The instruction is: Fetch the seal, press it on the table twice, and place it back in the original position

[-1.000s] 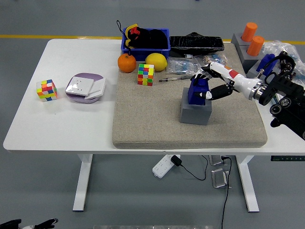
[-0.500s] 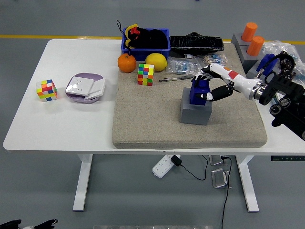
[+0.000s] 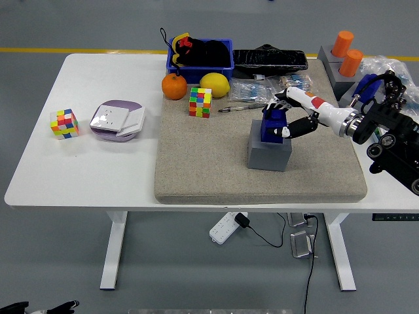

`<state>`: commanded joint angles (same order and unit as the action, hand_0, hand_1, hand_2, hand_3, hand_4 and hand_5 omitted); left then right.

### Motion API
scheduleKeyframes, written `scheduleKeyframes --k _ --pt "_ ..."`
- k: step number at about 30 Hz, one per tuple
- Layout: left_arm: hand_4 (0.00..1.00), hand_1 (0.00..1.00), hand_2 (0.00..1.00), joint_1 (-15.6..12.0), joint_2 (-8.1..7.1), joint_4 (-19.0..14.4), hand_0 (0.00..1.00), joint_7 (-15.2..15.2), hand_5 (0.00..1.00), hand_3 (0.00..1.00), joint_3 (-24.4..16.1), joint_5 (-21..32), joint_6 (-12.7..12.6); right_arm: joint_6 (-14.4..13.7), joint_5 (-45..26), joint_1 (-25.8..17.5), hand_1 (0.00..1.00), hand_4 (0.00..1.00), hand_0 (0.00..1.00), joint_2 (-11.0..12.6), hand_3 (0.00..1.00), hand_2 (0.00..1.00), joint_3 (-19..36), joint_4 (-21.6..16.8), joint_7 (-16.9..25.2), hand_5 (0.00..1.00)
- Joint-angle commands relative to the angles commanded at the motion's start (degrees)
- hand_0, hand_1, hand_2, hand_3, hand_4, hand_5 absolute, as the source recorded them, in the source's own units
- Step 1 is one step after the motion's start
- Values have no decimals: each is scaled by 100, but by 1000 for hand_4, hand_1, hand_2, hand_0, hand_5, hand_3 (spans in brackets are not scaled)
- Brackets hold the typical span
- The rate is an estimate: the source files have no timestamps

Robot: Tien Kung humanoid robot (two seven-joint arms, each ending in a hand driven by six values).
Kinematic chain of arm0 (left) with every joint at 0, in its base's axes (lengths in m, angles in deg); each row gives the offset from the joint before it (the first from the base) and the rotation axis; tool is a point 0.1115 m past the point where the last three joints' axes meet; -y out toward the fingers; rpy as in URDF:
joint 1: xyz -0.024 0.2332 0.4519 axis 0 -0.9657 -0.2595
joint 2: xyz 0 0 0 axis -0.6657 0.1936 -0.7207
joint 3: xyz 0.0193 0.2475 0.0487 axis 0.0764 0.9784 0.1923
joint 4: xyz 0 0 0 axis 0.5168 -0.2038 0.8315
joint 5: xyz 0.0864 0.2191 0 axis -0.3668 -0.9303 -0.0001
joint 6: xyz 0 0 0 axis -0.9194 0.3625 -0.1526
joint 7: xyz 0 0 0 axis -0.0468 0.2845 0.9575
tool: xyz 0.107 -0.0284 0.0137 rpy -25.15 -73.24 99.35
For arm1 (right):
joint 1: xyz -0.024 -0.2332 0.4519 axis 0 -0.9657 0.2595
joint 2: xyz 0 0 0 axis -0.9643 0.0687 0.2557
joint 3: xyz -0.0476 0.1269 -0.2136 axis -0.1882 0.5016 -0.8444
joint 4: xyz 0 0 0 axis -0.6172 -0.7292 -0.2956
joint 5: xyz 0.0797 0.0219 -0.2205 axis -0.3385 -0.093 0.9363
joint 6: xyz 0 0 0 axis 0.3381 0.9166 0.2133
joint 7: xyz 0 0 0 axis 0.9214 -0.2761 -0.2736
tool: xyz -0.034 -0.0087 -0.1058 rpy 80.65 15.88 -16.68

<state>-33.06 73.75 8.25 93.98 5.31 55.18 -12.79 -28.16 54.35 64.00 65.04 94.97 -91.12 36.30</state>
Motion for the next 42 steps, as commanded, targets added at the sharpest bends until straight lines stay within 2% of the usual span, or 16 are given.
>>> scheduleKeyframes --k 11,12,17,18,23,24,29,30,42 --pt "689 786 765 -18 2 3 814 6 410 800 -11 -7 -1 154 3 -15 396 701 516 -17 437 412 10 -11 -172 2" --pt "690 786 764 -14 0 2 815 2 410 800 -3 -3 0 191 -13 -12 420 750 539 -14 491 449 15 -12 -179 2" --pt "690 786 764 -4 -4 2 815 -5 410 800 7 7 -2 299 -69 -6 420 750 539 -11 491 449 22 -18 -161 2" --pt "690 786 764 -4 -4 2 814 -5 410 800 7 6 -2 305 -74 -6 598 869 622 -11 637 613 21 -18 -160 2" --pt "690 786 764 -14 0 2 814 7 410 800 -13 -18 0 337 -120 7 598 869 622 -16 637 613 32 -28 -156 2" --pt "690 786 764 -14 0 2 814 8 409 800 -15 -21 1 338 -121 7 746 990 766 -16 797 754 33 -29 -155 2" --pt "690 786 764 -18 -6 4 814 6 409 800 -16 -23 -2 320 -66 7 746 990 766 -20 797 754 72 -30 -171 2" --pt "690 786 764 -19 -7 4 815 5 409 800 -14 -22 -2 319 -42 10 814 998 849 -21 846 809 75 -29 -177 85" --pt "689 787 764 -19 -5 3 814 -3 409 800 1 1 -1 321 -32 10 817 998 859 -30 843 808 79 -22 -165 110"
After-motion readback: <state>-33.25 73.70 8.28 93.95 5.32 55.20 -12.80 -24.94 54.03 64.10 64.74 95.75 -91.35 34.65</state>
